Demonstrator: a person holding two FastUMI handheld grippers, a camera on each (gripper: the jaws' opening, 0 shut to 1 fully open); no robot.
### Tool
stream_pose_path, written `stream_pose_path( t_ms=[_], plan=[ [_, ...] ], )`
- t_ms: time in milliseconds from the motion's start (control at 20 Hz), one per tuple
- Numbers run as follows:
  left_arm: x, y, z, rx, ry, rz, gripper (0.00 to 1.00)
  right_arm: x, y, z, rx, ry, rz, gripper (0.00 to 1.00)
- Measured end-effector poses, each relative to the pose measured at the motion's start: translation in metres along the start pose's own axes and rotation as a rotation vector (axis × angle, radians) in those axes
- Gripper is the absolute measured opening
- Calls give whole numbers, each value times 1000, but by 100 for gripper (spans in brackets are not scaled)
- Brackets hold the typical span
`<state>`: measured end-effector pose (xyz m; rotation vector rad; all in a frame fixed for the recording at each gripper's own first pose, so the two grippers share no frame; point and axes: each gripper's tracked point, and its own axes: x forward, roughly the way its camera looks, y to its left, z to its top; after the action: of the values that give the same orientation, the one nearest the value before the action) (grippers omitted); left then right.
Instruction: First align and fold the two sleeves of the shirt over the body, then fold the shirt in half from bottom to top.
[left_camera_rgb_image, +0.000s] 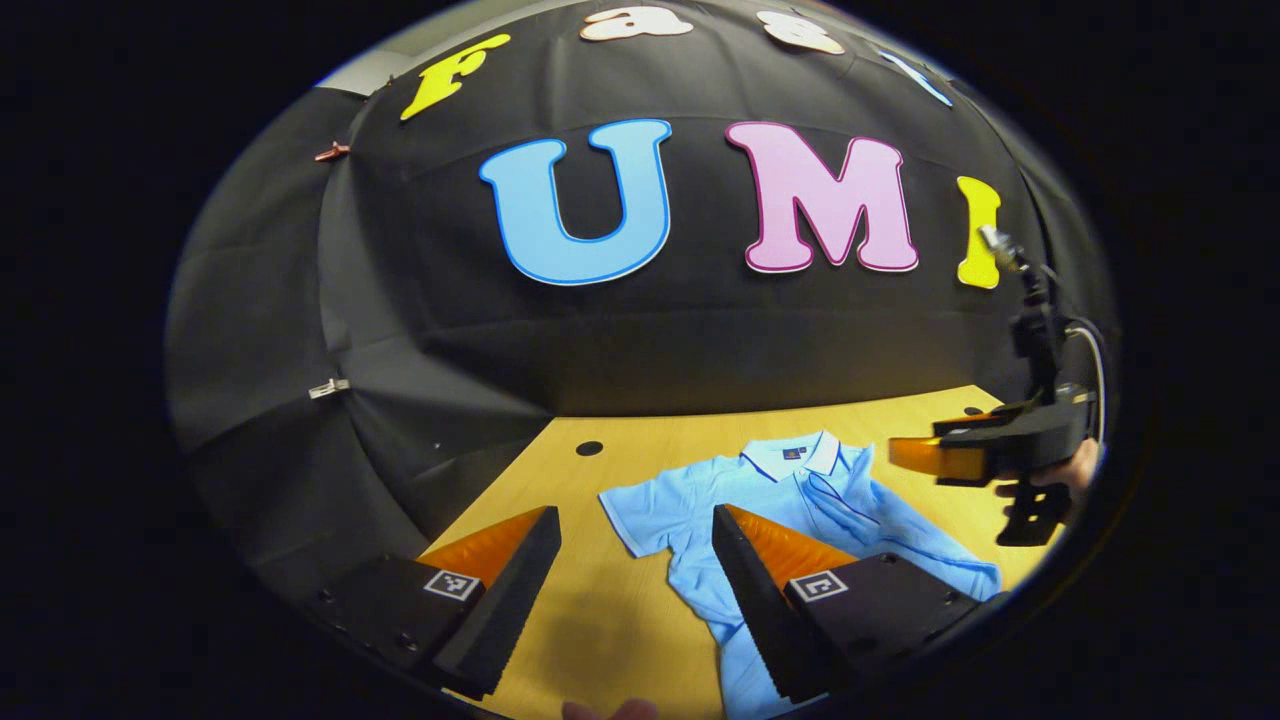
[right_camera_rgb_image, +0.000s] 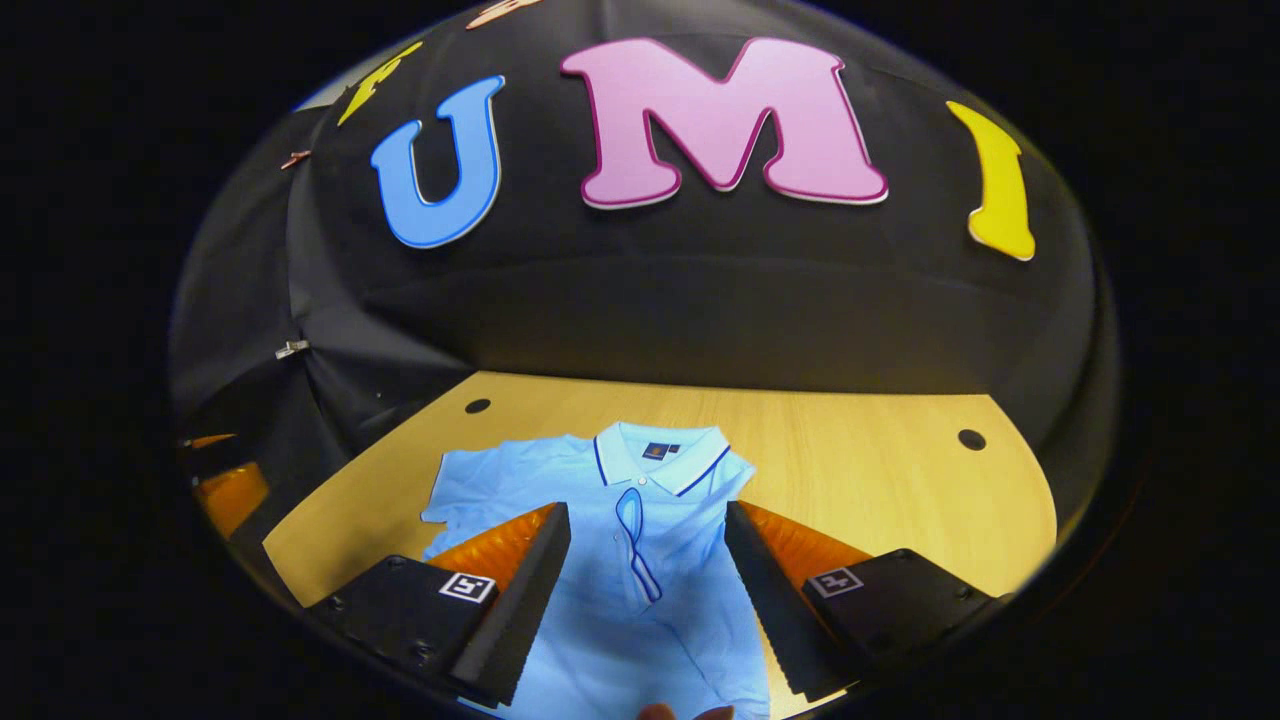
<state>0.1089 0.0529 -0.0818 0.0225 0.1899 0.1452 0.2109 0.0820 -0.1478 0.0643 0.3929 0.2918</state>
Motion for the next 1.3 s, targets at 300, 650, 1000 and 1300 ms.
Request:
stream_pose_path(
  t_ms=[300,650,1000,1300],
  plan=[
    [88,-4,-12,1,56,8,99,-86,-16,11,21,-63,-28,97],
    [194,8,-75,-48,307,77,99,-165,-35,-2,35,-59,-75,96],
    [235,22,-128,-133,501,142,99,-199,-55,-7,83,-38,-120,96],
    [242,30,-140,-104,546,158,100,-201,-57,-14,103,-10,-123,97]
  ],
)
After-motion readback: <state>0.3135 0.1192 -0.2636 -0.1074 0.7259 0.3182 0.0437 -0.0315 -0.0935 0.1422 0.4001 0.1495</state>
